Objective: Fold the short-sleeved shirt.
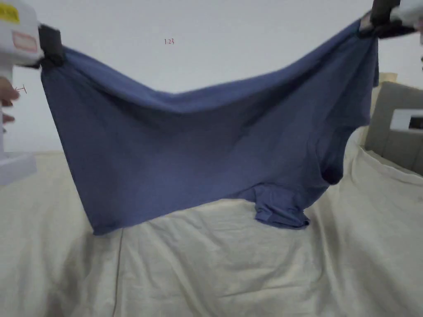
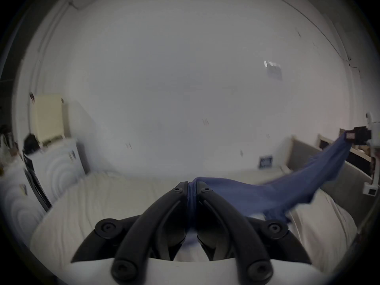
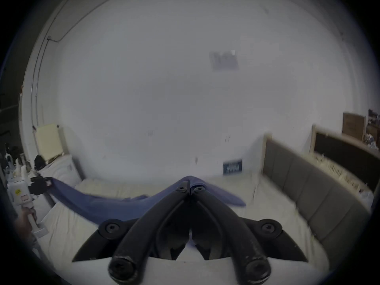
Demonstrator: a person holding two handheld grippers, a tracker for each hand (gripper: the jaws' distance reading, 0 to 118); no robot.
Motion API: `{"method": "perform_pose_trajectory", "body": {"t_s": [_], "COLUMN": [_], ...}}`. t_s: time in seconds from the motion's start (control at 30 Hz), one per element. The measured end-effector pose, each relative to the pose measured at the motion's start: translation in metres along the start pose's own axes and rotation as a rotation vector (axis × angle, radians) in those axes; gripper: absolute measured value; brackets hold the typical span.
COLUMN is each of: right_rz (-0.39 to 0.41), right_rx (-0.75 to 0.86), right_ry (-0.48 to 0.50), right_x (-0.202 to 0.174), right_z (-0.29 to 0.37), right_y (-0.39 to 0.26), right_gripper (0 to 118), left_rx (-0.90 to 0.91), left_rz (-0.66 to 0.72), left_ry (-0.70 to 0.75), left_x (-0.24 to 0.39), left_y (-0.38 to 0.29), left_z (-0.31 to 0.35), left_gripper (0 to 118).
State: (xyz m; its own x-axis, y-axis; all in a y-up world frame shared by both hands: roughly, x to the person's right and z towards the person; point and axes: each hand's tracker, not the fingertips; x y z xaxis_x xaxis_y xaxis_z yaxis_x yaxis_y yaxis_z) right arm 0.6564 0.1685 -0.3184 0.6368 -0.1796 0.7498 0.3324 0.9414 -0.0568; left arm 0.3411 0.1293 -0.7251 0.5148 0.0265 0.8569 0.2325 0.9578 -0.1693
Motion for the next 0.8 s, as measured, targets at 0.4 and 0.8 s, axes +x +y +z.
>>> {"method": "perform_pose_trajectory", "body": {"t_s": [0.4,0.8], "right_rz": [-0.238,-0.088], "right_rx": [-0.144,-0.283], "right_ry": [0.077,0.13], "right_x": [0.067,0.094], "right_z": [0.15,0.29], "right_y": [-0.349,-0.36], "right_gripper": [0,0], "left_rx": [-0.382,-0.33], "left_rz": [0.178,0.107], "left_ry": [-0.169,-0.174], "left_x": [0.02,-0.002], "left_y": [-0.313,-0.33], "left_z": [0.124,0.252], "left_gripper": [8,8]}}
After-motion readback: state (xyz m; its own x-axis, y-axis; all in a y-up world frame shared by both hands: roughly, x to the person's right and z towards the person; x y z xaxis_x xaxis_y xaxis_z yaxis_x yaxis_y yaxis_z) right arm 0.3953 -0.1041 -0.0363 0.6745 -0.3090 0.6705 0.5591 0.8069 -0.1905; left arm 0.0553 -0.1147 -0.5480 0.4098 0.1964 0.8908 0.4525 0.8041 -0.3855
